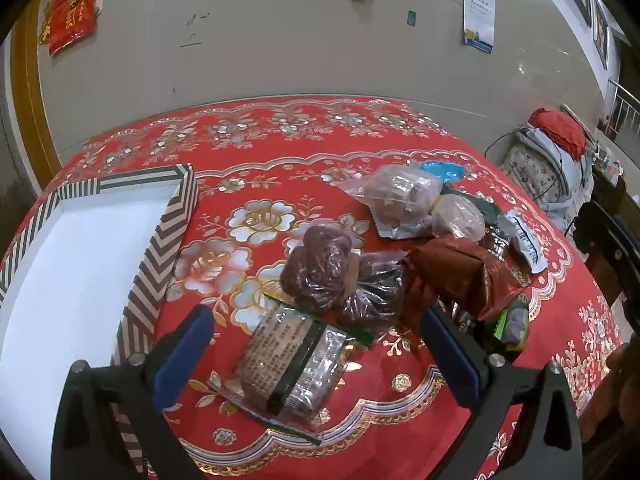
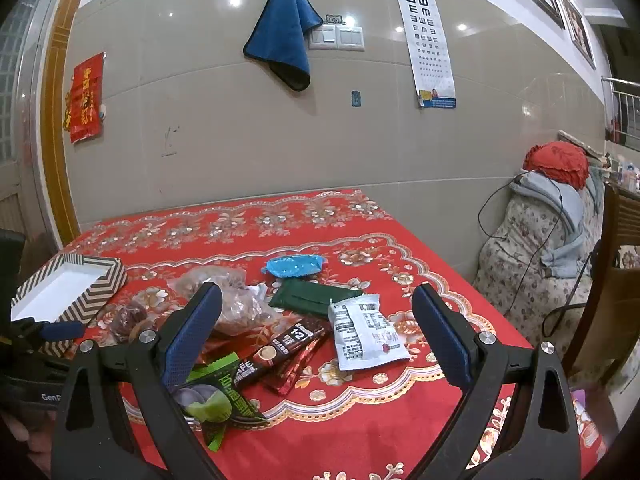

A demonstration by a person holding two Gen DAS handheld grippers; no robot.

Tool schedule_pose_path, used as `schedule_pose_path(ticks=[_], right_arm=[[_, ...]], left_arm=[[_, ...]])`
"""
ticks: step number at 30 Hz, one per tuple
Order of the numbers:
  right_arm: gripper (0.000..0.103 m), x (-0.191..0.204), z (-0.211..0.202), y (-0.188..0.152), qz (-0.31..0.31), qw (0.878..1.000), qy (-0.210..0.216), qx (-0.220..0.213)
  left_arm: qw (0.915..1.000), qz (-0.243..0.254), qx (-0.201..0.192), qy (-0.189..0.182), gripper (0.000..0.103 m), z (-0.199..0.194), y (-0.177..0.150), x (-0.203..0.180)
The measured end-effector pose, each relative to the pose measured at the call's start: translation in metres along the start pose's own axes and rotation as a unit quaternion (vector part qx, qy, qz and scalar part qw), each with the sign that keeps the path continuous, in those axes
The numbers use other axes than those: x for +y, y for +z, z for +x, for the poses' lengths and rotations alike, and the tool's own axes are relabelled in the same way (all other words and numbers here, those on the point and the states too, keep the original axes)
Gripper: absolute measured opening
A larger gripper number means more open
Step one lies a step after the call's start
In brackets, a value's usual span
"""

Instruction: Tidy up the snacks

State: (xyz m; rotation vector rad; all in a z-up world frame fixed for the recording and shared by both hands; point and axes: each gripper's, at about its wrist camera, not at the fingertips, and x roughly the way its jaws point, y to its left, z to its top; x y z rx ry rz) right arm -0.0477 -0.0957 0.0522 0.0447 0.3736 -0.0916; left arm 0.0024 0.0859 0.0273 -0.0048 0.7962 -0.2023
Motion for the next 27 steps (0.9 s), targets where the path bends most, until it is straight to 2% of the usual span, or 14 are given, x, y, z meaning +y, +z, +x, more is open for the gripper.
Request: schedule_pose_path(ticks=[8, 17, 27], right_arm=[[0.096, 0.0003, -0.0004, -0.0008, 0.002, 1.0, 0.0, -0.003], [0.096, 0.0002, -0.0021, -0.0001, 0.002, 1.0, 0.001, -0.006], [0.096, 0.0002, -0.0021, 0.0, 0.002, 1.0, 0.001, -0.006]], left_arm=[[1.0, 0.004, 0.0, 0.003, 0.103, 0.0, 0.0001, -0.0013], [0.9996, 0.012, -0.005, 0.027, 0.103, -0.0006, 0.0, -0.0062], [0.9997, 0.008, -0.002, 0.023, 0.103, 0.0013, 0.0004, -0.0047]])
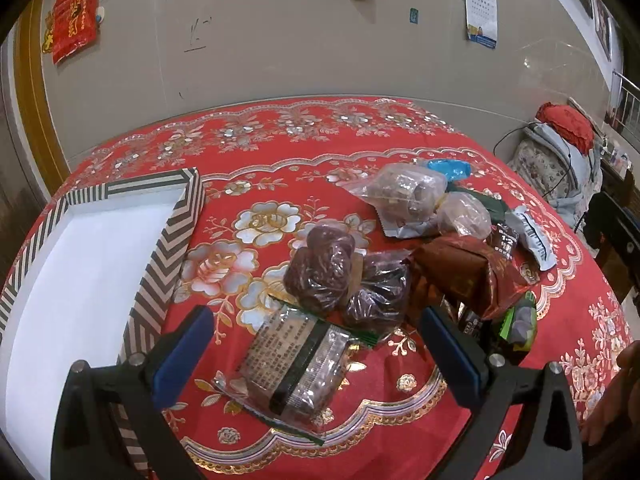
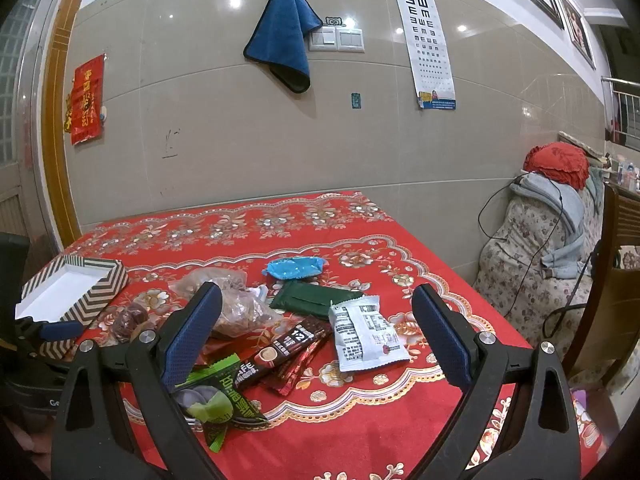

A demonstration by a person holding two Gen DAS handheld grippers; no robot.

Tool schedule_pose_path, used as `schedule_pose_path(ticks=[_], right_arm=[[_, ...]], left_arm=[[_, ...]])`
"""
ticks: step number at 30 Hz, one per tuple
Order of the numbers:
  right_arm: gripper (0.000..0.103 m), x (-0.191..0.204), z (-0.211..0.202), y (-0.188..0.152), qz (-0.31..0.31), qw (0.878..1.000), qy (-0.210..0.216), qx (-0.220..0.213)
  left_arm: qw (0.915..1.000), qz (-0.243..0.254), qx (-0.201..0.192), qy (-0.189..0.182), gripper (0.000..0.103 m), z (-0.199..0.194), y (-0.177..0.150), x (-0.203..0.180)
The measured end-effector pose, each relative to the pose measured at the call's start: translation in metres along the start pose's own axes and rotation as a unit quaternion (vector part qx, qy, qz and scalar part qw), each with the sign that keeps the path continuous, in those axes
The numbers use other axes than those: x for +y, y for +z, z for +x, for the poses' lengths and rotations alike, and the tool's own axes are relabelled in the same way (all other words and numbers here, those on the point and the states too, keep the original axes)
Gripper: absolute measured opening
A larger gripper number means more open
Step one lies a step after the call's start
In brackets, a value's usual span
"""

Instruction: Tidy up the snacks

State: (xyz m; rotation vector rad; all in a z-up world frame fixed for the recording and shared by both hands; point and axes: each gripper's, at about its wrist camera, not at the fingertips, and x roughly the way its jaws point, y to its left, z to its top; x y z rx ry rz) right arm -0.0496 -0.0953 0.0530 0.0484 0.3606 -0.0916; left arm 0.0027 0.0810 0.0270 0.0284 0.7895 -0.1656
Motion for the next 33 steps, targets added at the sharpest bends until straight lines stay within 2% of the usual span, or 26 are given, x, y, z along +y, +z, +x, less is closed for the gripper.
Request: schedule_pose_path(ticks=[33], right_arm=[[0.096, -0.0003, 0.0001, 0.0, 0.001, 1.0, 0.001, -0.001]], left_arm=[[1.0, 0.004, 0.005, -0.005, 0.103, 0.0019, -0.001, 0.0004]])
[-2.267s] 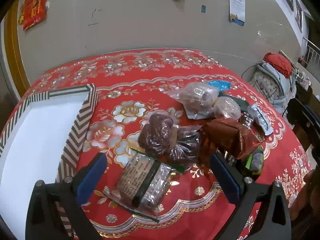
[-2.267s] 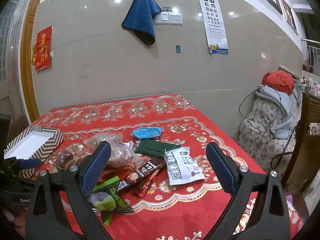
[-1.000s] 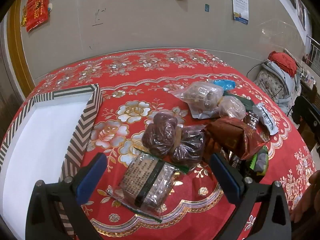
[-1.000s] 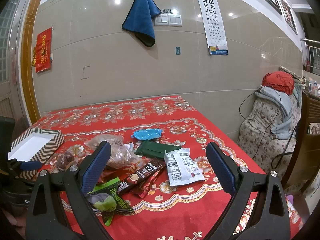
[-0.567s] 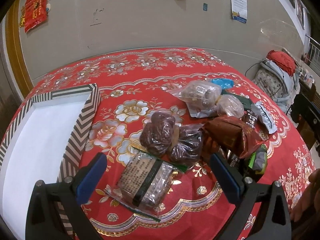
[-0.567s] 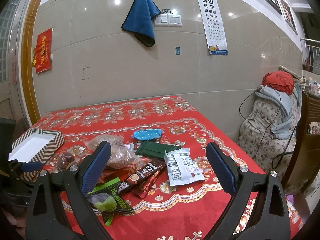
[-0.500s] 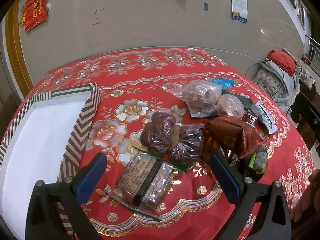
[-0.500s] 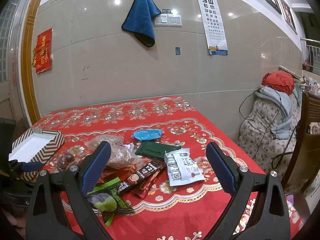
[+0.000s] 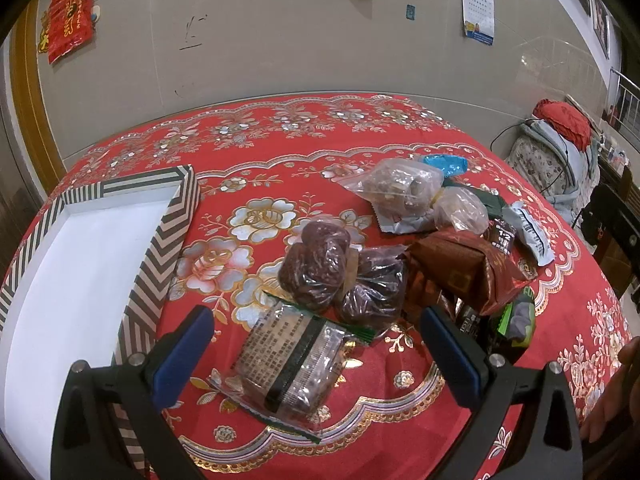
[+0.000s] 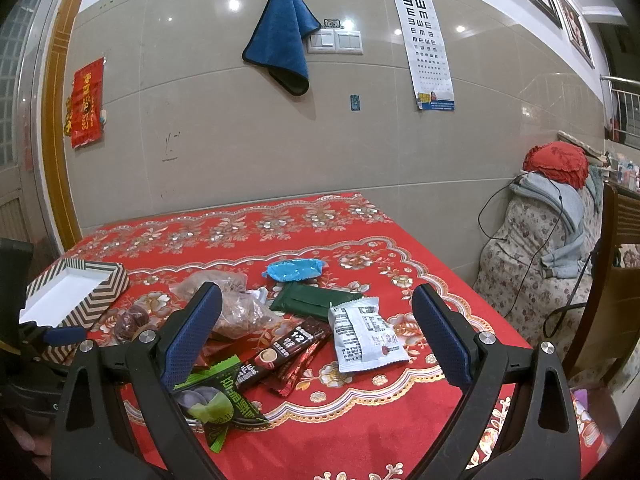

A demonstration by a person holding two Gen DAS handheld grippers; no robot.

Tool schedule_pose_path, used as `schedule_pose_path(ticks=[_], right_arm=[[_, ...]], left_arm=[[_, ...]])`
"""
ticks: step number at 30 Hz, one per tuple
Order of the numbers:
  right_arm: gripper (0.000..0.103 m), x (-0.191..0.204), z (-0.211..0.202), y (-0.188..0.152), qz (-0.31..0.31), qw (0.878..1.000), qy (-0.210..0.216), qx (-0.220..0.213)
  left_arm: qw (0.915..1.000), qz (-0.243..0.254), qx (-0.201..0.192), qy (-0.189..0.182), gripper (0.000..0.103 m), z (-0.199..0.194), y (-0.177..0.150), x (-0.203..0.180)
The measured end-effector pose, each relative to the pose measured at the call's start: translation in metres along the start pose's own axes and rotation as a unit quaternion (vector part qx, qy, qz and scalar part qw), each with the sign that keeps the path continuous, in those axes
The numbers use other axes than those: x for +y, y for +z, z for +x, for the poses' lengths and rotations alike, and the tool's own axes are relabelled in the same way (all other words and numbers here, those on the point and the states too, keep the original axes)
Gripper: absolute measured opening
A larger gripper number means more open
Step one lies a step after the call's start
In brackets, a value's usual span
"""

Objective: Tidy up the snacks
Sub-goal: 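Grasp the wrapped pastry with the left tool while the right tool grasps the green pouch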

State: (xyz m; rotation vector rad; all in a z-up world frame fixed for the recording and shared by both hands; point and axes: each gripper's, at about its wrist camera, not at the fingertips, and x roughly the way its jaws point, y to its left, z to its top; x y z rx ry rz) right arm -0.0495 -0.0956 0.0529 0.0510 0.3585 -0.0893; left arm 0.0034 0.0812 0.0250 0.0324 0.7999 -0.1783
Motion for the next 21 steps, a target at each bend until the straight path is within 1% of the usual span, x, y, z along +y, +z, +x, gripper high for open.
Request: schedule_pose_path(ticks=[4, 6, 8, 11, 13, 15, 16, 19, 21], right_arm=[[0.096, 0.0, 0.0, 0.0, 0.001, 1.0, 0.003, 0.0], [0.096, 0.001, 0.0, 0.001, 0.003, 1.0, 0.019, -0.002], [0.096, 0.004, -0.003, 0.002, -0.002, 1.0, 0.029, -0.007], [0.096, 0.004, -0.007, 0.002, -0.004, 1.0, 0.021, -0.016], [0.096, -0.003, -0.006, 0.003, 0.014, 1.0, 0.02, -0.014], [0.096, -0.009, -0.004, 0.002, 0.028, 0.999, 0.017, -0.008], [0.096, -0.011, -0.002, 0.002, 0.034, 0.999, 0.016, -0.004], [0.096, -0.014, -0.003, 0.002, 0.043, 0.999, 0.022, -0.003], [0.096, -0.014, -0.004, 0.001, 0.043, 0.998, 0.046, 0.002]], left_arm=[[1.0, 0.004, -0.003, 0.004, 0.103, -0.001, -0.001, -0.002], [0.9998, 0.017, -0.01, 0.009, 0.103, -0.005, -0.002, -0.009], [0.9992, 0.036, -0.018, 0.005, 0.103, -0.011, -0.005, -0.018], [0.9986, 0.05, -0.003, -0.013, 0.103, -0.02, -0.016, -0.029], [0.9972, 0.073, 0.009, -0.012, 0.103, -0.022, -0.027, -0.041], [0.9945, 0.103, 0.017, 0.005, 0.103, -0.021, -0.032, -0.052], [0.9939, 0.109, 0.013, 0.016, 0.103, -0.021, -0.032, -0.054], [0.9916, 0.118, -0.014, 0.051, 0.103, -0.028, -0.032, -0.053], [0.9902, 0.122, -0.024, 0.064, 0.103, -0.028, -0.03, -0.051]])
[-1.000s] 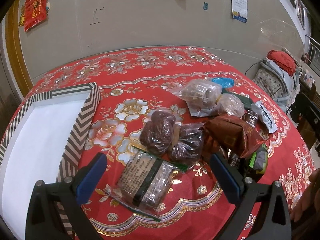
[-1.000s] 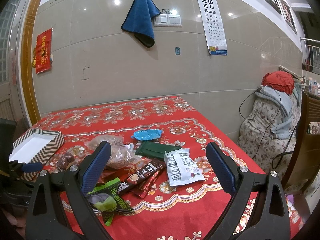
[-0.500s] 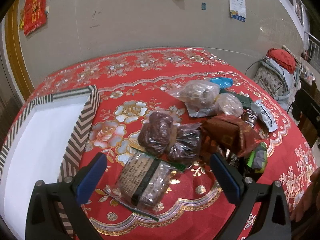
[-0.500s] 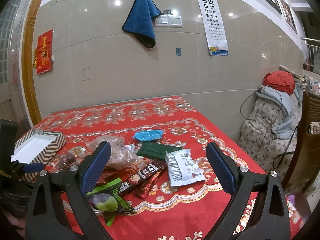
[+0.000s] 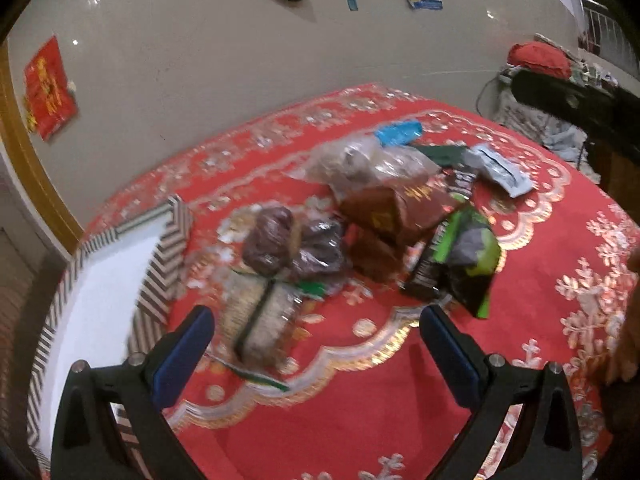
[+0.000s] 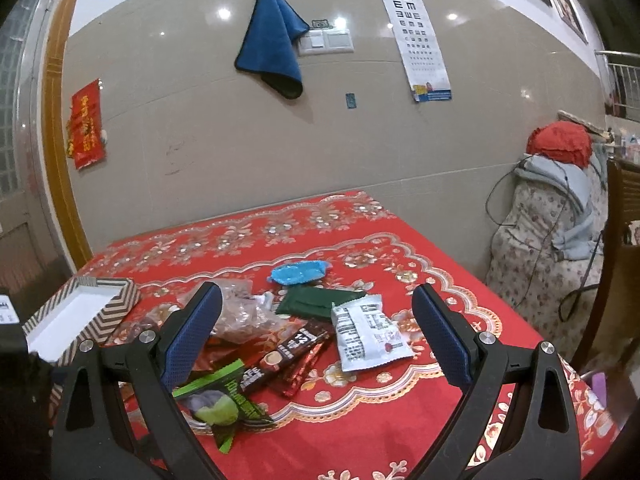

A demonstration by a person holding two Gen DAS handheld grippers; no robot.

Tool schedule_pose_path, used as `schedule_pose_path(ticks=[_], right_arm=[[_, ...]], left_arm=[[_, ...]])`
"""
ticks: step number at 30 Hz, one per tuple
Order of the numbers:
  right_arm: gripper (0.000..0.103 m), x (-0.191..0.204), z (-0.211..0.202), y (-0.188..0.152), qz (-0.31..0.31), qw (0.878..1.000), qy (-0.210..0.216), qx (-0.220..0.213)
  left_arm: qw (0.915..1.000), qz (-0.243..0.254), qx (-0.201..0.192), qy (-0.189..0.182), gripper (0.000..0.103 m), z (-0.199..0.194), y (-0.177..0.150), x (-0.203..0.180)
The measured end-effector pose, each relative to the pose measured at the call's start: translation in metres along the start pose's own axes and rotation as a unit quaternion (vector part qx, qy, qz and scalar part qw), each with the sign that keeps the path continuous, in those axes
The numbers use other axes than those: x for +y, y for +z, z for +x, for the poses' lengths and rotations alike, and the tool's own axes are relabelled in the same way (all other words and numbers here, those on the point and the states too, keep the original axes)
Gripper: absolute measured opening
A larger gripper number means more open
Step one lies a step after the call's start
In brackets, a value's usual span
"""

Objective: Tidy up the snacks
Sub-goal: 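Grasp the wrapped pastry with the left tool while the right tool grasps the green pouch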

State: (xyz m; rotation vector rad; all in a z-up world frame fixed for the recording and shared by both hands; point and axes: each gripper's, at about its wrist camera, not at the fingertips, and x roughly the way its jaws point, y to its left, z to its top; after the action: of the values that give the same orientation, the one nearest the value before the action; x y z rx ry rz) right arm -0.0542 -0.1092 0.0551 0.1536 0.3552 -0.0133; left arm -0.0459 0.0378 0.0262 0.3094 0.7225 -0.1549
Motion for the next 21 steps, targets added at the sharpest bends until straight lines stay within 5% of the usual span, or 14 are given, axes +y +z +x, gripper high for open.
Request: schedule_pose_path(ticks=[9, 15, 21], right_arm=[[0.096, 0.013, -0.006, -0.02, -0.044, 0.992, 0.099, 0.072], [0.096, 0.036, -0.005, -0.036, -0.141, 0.973, 0.132, 0.125], [0.096, 0.047, 0.027, -0.039, -0.166, 0.951, 0.179, 0.191]], left_arm=[[0.9983, -0.046, 0.034, -0.012, 0.103, 0.026, 0.008, 0.032], [0.9895, -0.081, 0.098, -0.069, 0.103, 0.053, 0.008, 0.048], [0.9882, -0.076, 0.104, -0.083, 0.102, 0.056, 0.006, 0.047]])
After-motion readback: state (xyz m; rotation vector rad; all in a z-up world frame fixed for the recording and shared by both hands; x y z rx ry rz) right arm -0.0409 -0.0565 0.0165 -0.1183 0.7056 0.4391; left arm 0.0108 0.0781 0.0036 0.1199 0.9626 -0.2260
